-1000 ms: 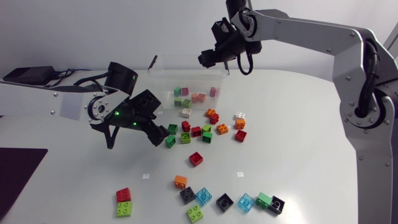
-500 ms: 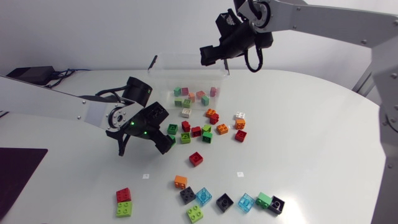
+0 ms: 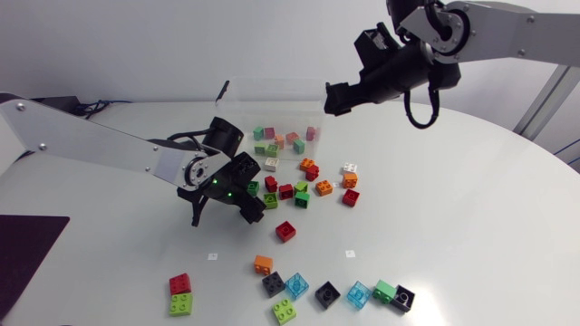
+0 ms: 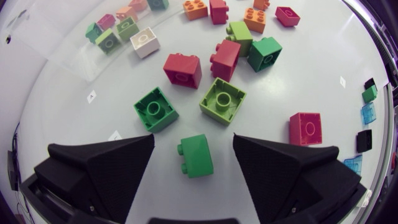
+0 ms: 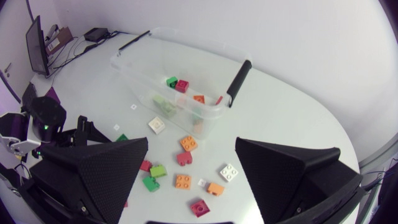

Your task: Place the duplo bricks in the container

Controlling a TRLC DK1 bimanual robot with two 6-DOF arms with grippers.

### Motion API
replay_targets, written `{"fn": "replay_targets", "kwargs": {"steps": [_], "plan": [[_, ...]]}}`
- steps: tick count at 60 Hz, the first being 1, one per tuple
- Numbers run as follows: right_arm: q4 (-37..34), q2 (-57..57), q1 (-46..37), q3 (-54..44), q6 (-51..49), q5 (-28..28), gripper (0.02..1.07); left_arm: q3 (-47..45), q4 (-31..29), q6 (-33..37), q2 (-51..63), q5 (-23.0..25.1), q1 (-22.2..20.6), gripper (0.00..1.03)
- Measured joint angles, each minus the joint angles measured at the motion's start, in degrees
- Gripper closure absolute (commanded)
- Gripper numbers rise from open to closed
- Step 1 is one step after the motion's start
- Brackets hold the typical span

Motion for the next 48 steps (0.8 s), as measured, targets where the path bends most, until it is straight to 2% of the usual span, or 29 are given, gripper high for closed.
{"fn": "replay_targets", "kwargs": {"steps": [3, 9, 15, 24, 39, 48], "plan": [[0.7, -2.2, -0.8, -3.7, -0.2, -0.3, 0.06, 0.2, -0.7, -0.4, 0.8, 0.0, -0.1, 0.44], [1.6, -4.5, -2.3, -8.7, -1.3, -1.3, 0.06, 0.4, -1.7, -0.8, 1.5, 0.0, -0.1, 0.49], [2.6, -5.2, -3.3, -12.6, -2.1, -1.8, 0.06, 0.5, -2.3, -0.8, 1.5, 0.0, -0.1, 0.74], [4.5, -4.8, -4.2, -17.9, -4.8, -4.0, 0.06, 0.5, -2.6, -0.8, 1.5, 0.0, 0.0, 0.76], [6.6, 0.2, -6.1, -20.7, -12.3, -6.0, 0.07, 0.5, -4.2, -0.7, 1.2, 0.0, 0.0, 0.77], [7.8, 2.7, -6.6, -21.7, -16.9, -6.3, 0.07, 0.5, -7.2, 0.3, -0.6, 0.0, 0.0, 0.78]]}}
